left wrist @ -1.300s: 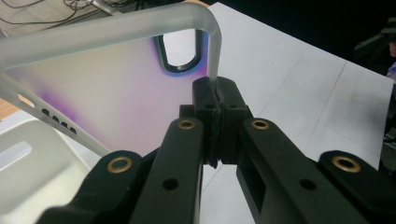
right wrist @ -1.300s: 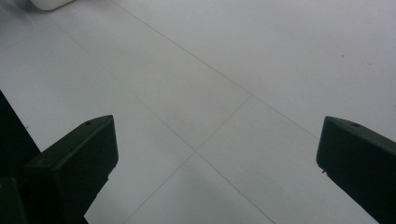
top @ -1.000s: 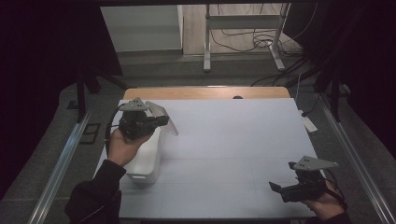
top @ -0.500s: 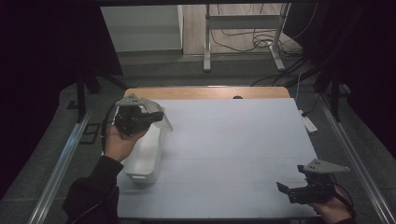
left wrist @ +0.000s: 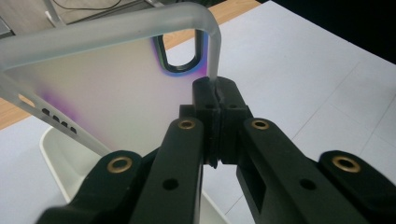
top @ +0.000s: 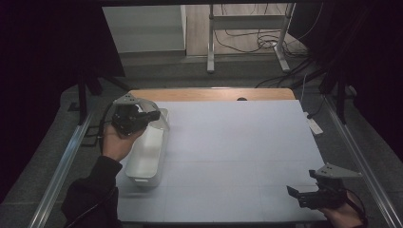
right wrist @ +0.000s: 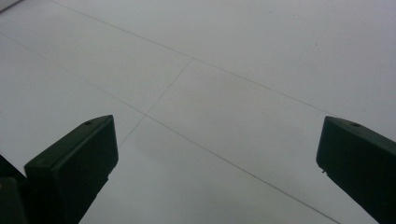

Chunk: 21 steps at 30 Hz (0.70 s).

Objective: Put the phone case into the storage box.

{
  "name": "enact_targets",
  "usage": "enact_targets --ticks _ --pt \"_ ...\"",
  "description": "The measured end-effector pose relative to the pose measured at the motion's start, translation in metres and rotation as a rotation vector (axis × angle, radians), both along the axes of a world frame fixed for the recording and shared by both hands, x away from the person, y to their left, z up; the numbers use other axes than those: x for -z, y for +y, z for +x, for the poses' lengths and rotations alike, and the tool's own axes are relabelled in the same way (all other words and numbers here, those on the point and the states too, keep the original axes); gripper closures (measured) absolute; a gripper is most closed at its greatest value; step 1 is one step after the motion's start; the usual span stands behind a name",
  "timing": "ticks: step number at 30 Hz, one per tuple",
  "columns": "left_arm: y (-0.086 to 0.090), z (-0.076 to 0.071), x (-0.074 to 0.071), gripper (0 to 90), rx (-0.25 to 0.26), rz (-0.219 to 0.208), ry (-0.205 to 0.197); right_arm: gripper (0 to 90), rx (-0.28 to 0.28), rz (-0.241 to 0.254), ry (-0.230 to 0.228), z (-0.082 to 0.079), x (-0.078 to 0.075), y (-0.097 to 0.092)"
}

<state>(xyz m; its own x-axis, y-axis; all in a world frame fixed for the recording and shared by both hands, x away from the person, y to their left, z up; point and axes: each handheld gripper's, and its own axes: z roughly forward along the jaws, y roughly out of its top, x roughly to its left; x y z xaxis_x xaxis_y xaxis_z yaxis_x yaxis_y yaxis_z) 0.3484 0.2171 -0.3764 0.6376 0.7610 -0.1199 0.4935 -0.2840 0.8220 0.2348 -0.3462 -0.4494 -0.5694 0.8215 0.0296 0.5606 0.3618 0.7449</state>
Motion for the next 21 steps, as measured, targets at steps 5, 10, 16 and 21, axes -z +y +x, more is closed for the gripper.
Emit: enact_targets --ticks 5,10,16,21 --pt "0.003 0.002 0.0 88.7 -0.012 0.009 0.001 0.0 0.01 0.002 -0.007 -0.001 0.0 -0.002" --pt "0.007 0.005 -0.001 88.7 -0.031 0.02 0.007 0.0 0.018 0.0 -0.006 -0.001 0.0 -0.002" --pt "0.012 0.01 0.0 88.7 -0.052 0.03 0.016 0.0 0.018 -0.015 -0.01 -0.001 0.0 -0.001" --pt "0.015 0.013 0.001 88.7 -0.063 0.04 0.023 0.0 0.02 -0.031 0.006 -0.001 0.0 0.0"
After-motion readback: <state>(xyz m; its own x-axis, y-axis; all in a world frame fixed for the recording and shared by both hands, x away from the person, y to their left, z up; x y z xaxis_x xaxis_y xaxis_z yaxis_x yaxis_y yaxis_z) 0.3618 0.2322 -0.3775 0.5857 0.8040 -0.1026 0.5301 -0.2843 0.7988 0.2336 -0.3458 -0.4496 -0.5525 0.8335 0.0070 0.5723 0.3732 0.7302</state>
